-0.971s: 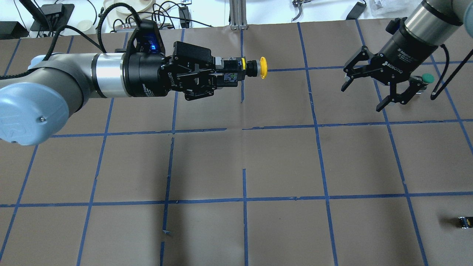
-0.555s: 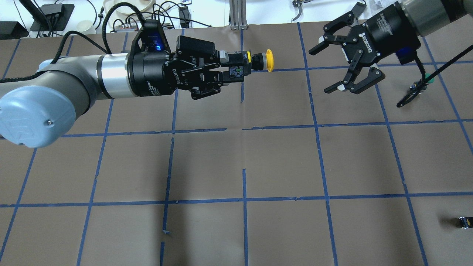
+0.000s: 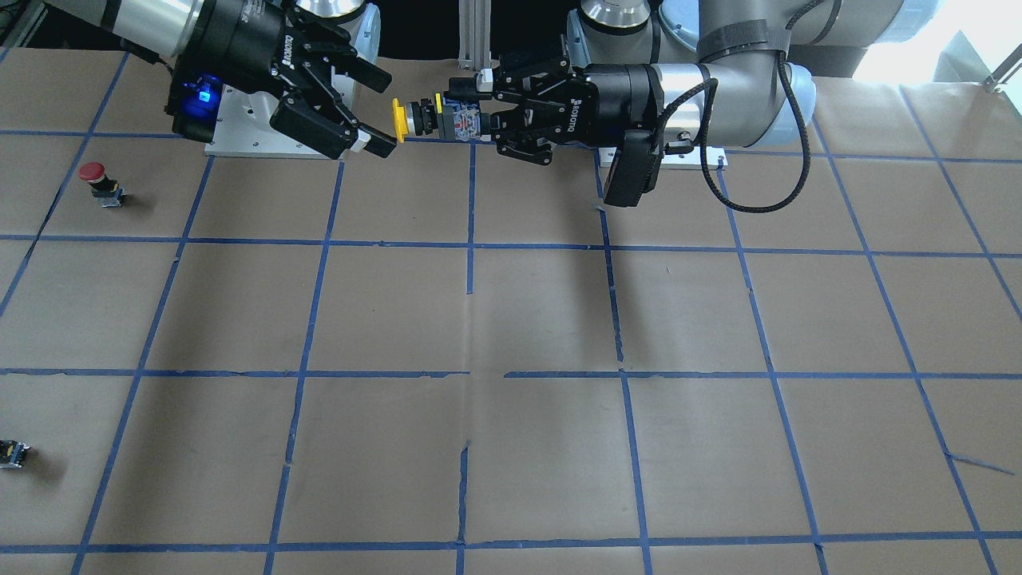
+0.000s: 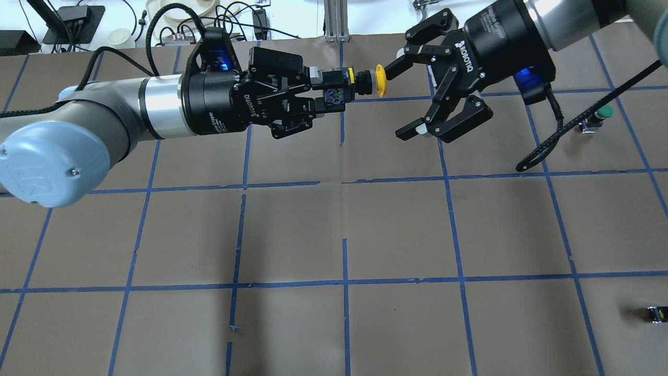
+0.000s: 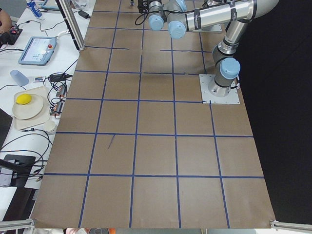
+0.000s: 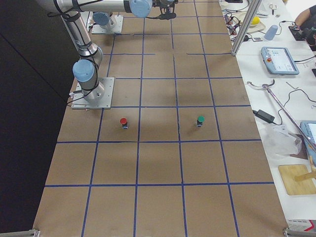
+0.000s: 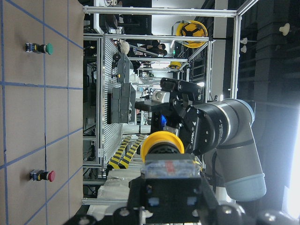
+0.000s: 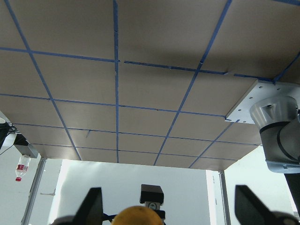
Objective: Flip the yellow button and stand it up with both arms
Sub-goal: 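Hold the yellow button out with the left gripper while the right gripper approaches its cap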
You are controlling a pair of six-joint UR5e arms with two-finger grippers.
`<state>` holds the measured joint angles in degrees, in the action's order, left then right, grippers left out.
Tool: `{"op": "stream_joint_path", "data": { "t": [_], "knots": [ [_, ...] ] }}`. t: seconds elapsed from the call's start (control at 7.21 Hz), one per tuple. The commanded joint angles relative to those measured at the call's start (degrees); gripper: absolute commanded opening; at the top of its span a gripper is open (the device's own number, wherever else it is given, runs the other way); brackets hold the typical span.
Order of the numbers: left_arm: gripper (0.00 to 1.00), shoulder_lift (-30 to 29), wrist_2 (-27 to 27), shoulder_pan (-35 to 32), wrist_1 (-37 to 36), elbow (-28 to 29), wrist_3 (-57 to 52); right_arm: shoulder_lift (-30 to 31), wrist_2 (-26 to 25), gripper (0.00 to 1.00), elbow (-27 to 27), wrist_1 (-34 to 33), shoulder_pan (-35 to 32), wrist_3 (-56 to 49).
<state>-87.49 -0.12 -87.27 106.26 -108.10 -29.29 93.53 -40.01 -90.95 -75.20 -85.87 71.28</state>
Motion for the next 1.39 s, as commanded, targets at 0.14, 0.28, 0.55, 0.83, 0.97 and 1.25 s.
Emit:
{"op": "stream_joint_path", "data": {
  "t": [0.14,0.28,0.55,0.83,0.97,1.25],
  "knots": [
    [0.02,0.0,-0.7,0.0,0.0,0.0,0.2,0.4,0.7,0.99,0.1,-3.6,-1.2,4.0],
    [0.02,0.0,-0.7,0.0,0.0,0.0,0.2,0.3,1.0,0.99,0.2,-3.8,-1.2,4.0],
    [0.02,0.0,-0.7,0.0,0.0,0.0,0.2,0.0,1.1,0.99,0.2,-6.3,-1.1,4.2],
    [0.02,0.0,-0.7,0.0,0.0,0.0,0.2,0.3,0.8,0.96,0.2,-6.3,-1.1,4.5],
    [0.02,0.0,-0.7,0.0,0.0,0.0,0.2,0.3,0.8,0.87,0.2,-7.1,-1.1,4.4],
    [0.02,0.0,-0.7,0.0,0.0,0.0,0.2,0.3,0.9,0.56,0.1,-8.5,-1.1,4.4]
  ]
}}
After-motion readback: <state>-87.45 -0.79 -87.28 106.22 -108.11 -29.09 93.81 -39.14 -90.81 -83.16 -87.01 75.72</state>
